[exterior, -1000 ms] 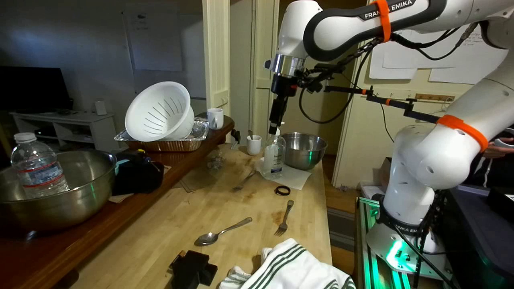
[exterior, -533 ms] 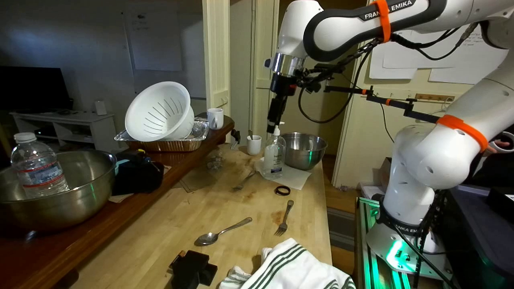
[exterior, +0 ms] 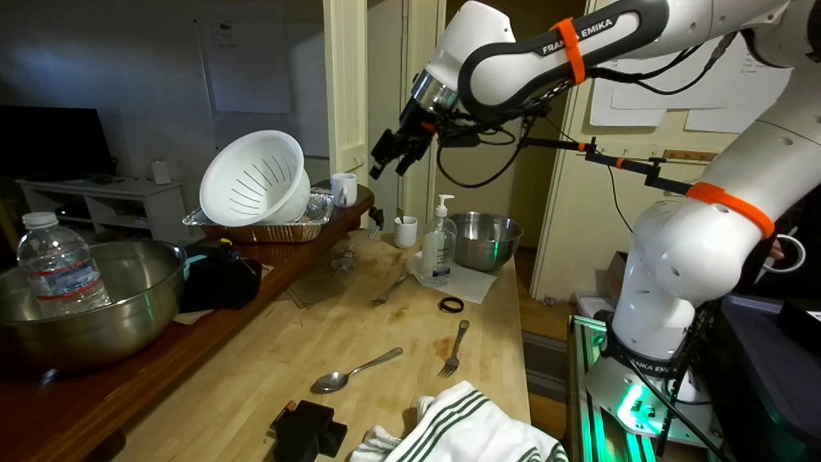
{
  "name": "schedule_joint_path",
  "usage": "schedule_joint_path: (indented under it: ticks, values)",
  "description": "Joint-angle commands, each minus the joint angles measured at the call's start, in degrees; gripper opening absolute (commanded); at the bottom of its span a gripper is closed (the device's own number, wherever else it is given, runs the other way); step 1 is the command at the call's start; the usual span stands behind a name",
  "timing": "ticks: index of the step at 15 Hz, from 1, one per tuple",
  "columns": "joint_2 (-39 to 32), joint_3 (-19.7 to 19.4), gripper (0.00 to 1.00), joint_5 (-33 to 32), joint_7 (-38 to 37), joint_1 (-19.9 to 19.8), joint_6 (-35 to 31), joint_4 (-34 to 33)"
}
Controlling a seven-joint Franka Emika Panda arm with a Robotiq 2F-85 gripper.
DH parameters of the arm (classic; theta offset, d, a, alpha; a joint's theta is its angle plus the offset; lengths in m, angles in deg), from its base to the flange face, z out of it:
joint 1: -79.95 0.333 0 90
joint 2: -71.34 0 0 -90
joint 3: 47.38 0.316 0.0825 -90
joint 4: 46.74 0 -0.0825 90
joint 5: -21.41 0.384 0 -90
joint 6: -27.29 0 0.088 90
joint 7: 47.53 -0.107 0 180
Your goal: Put the colander on the light brown counter
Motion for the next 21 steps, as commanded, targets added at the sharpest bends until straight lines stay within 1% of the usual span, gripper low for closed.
schedule_joint_path:
  ticks: [1,2,3,4,5,6,8,9,10,14,17,19,21]
  values:
    - [-8.6,8.1,1.0,-7.9,-14.1,-7.1,-12.4,-5.1]
    - [-10.2,12.7,1.0,-10.2,-18.0,-11.9,-15.6,-6.2]
    - [-10.1,17.0,1.0,-13.7,-22.2,-17.1,-17.1,-6.9]
    - [-7.7,10.5,1.0,-8.9,-15.1,-9.6,-14.4,-4.3]
    - [-8.9,13.7,1.0,-10.9,-18.2,-13.1,-16.0,-5.3]
    - [-9.6,15.5,1.0,-11.7,-19.6,-15.0,-16.3,-6.1]
    - [-10.0,16.2,1.0,-12.1,-20.2,-16.1,-16.3,-6.7]
    - [-7.5,21.9,1.0,-19.8,-31.6,-25.0,-19.1,-5.4]
    - [-7.8,25.1,1.0,-21.5,-34.2,-28.4,-20.7,-5.8]
    - [-4.0,39.6,1.0,-37.6,-50.4,-45.3,-24.9,-8.2]
    - [2.1,52.2,1.0,-45.8,-62.4,-57.5,-24.9,-10.2]
    - [6.0,60.4,1.0,-51.1,-70.0,-65.2,-24.0,-12.4]
    - [9.9,68.6,1.0,-54.9,-77.4,-72.8,-22.2,-15.3]
